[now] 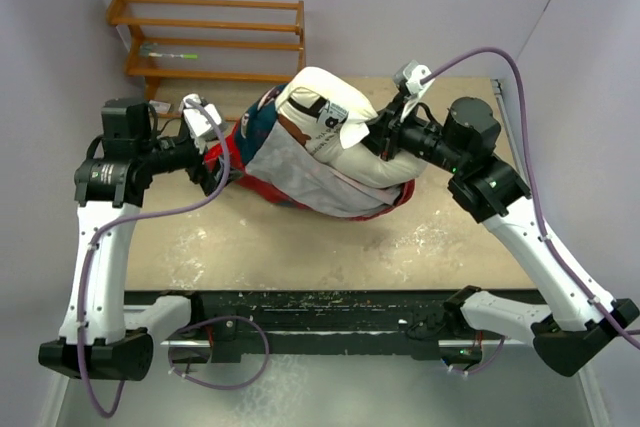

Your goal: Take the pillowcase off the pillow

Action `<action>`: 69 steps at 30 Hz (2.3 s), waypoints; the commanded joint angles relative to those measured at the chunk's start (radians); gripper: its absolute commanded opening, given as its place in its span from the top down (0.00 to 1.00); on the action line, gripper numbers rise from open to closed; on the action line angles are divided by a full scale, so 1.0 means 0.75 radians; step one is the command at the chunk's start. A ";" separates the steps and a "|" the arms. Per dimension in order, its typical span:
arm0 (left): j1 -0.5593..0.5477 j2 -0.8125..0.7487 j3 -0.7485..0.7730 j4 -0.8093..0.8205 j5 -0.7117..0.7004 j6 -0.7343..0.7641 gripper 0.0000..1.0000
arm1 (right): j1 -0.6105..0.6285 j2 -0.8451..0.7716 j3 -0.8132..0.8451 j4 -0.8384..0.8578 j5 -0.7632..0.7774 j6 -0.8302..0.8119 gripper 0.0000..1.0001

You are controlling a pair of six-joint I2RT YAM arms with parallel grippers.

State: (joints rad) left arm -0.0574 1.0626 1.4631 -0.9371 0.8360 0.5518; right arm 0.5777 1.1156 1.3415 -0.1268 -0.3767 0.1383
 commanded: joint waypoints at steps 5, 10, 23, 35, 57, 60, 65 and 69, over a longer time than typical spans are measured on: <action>0.321 0.042 -0.292 -0.099 0.096 0.392 0.01 | -0.059 -0.096 0.005 0.330 -0.143 0.199 1.00; 0.397 0.083 -0.397 -0.115 0.154 0.524 0.01 | -0.077 -0.091 0.053 0.380 -0.198 0.271 1.00; 0.402 0.021 -0.672 0.164 0.014 0.669 0.11 | -0.086 -0.069 0.142 0.543 -0.537 0.431 1.00; 0.465 0.078 -0.702 0.167 -0.195 0.804 1.00 | -0.087 -0.165 0.134 0.443 -0.258 0.304 1.00; 0.621 0.285 -0.748 0.730 -0.929 0.575 1.00 | -0.091 -0.379 0.240 0.592 0.985 0.050 1.00; 0.656 0.289 -0.687 0.715 -0.899 0.546 1.00 | -0.090 -0.396 0.257 0.568 1.065 -0.004 1.00; 0.736 0.333 -0.660 0.729 -0.858 0.570 1.00 | -0.089 -0.426 0.268 0.570 1.140 -0.049 1.00; 0.798 0.365 -0.658 0.703 -0.819 0.582 1.00 | -0.088 -0.460 0.235 0.607 1.140 -0.038 1.00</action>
State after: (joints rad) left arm 0.4911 1.3178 0.9375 -0.4332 0.2611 0.9794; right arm 0.5335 0.8574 1.4311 -0.0219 0.3092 0.1684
